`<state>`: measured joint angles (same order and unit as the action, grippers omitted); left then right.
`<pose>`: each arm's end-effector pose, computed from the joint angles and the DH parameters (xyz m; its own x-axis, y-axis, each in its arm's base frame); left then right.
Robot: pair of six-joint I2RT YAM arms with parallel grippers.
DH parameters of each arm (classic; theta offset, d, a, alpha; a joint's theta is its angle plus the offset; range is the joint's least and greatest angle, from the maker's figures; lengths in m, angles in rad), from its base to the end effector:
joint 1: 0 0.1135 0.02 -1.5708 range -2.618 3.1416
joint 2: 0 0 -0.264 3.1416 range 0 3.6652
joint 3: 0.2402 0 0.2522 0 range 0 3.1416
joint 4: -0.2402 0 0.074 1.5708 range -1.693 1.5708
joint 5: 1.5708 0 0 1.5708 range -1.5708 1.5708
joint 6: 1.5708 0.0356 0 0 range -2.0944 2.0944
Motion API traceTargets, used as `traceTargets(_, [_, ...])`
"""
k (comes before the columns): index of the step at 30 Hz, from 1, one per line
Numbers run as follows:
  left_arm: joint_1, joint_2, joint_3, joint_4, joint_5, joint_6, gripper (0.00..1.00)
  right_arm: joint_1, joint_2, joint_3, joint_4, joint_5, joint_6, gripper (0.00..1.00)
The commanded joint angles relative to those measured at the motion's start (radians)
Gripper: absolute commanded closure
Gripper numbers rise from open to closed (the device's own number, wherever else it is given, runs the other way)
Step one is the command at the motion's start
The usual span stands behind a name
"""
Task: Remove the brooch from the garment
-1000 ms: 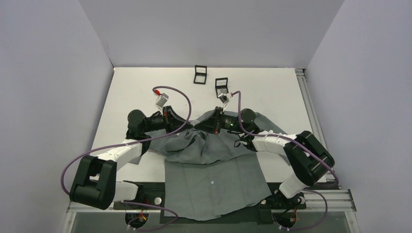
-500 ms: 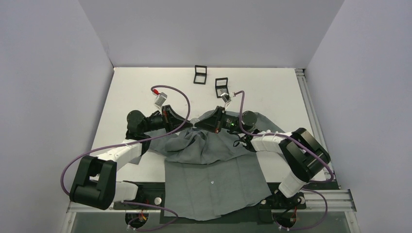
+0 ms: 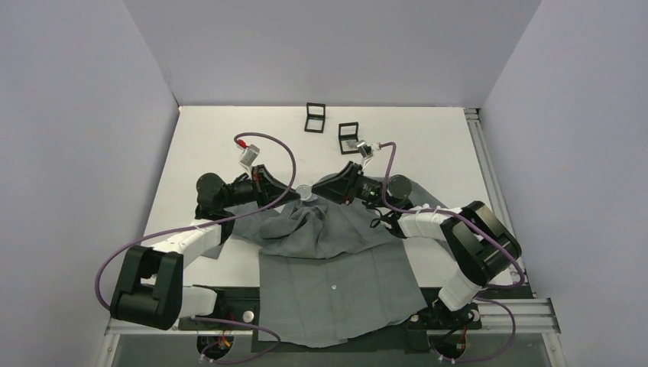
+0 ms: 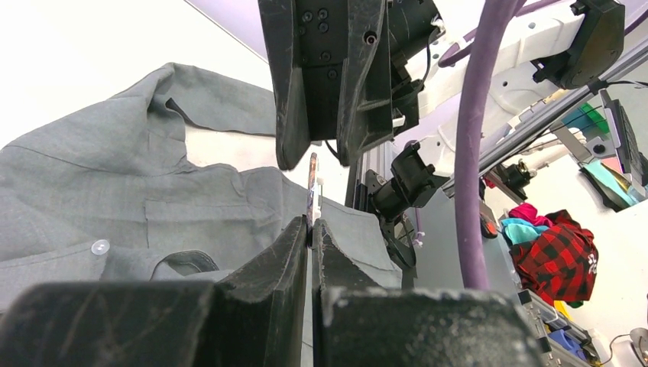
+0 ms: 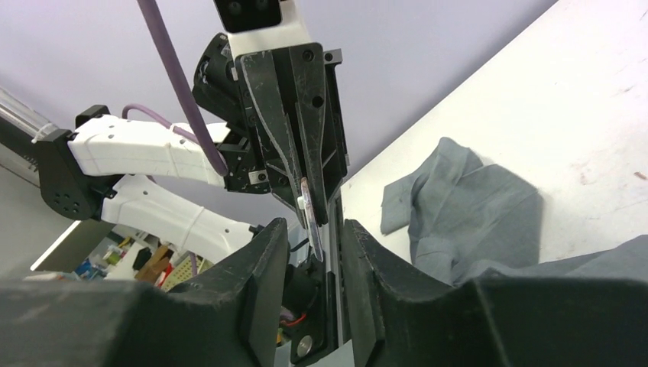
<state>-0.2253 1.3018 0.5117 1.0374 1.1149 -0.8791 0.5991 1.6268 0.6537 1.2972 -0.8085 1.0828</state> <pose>0.2383 -0.0874 0.2582 -0.5771 -0.2156 -0.7877 0.7877 0.1076 -0.6065 0.2462 0.1993 0.2398 -0.7208 0.2465 -0.6479 -0.6803 -0.0725 0.7293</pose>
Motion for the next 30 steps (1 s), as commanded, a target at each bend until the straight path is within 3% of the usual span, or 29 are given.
traceTargets(1, [0.017, 0.002, 0.019, 0.057, 0.03, -0.01, 1.0, -0.013, -0.063, -0.009, 0.103, -0.024, -0.039, 0.7])
traceTargets(14, [0.013, 0.002, 0.013, 0.117, 0.046, -0.06, 1.0, 0.009, -0.079, 0.017, -0.102, -0.037, -0.176, 0.7])
traceTargets(23, [0.007, 0.006, 0.011, 0.118, 0.048, -0.056, 1.0, 0.022, -0.072, 0.038, -0.087, -0.042, -0.168, 0.75])
traceTargets(30, [0.006, 0.006, 0.011, 0.102, 0.048, -0.045, 1.0, 0.038, -0.044, 0.054, -0.034, -0.058, -0.134, 0.84])
